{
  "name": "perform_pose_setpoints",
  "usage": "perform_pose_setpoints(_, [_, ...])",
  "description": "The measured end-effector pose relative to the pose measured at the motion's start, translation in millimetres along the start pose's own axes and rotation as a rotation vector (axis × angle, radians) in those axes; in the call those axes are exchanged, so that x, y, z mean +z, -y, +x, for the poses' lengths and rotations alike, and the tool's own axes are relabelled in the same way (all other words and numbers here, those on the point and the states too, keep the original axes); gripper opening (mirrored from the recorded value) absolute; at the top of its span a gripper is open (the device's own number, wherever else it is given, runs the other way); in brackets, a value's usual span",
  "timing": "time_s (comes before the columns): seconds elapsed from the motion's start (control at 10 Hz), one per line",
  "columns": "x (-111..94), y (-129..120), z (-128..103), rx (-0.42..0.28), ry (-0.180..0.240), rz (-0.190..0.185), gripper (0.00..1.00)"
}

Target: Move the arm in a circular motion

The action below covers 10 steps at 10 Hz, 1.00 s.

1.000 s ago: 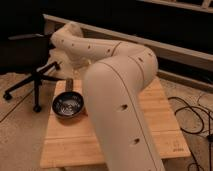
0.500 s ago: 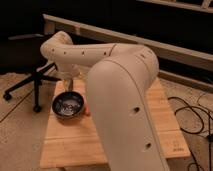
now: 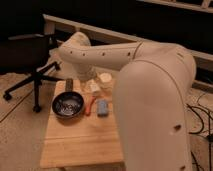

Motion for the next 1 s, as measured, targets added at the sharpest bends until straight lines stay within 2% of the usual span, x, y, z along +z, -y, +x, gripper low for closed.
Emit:
perform_pose_setpoints(0.1, [-1, 30, -5, 0.06, -0.005, 0.029, 0.65])
perform_pose_setpoints(0.2, [0, 44, -12, 0.091, -0.012, 0.045, 0.65])
perform_pose_setpoints(0.4, [-1, 50, -40, 0.101, -0.014, 0.058, 0.65])
perform_pose_setpoints(0.5, [-3, 42, -54, 0.088, -0.01, 0.056, 0.65])
perform_pose_setpoints(0.7, [-8, 5, -86, 0.01, 0.003, 0.073, 0.65])
perform_pose_setpoints(0.9, [-12, -35, -96, -0.095, 0.016, 0.093, 0.65])
perform_pose_setpoints(1.0, [-13, -53, -95, -0.137, 0.021, 0.092, 0.65])
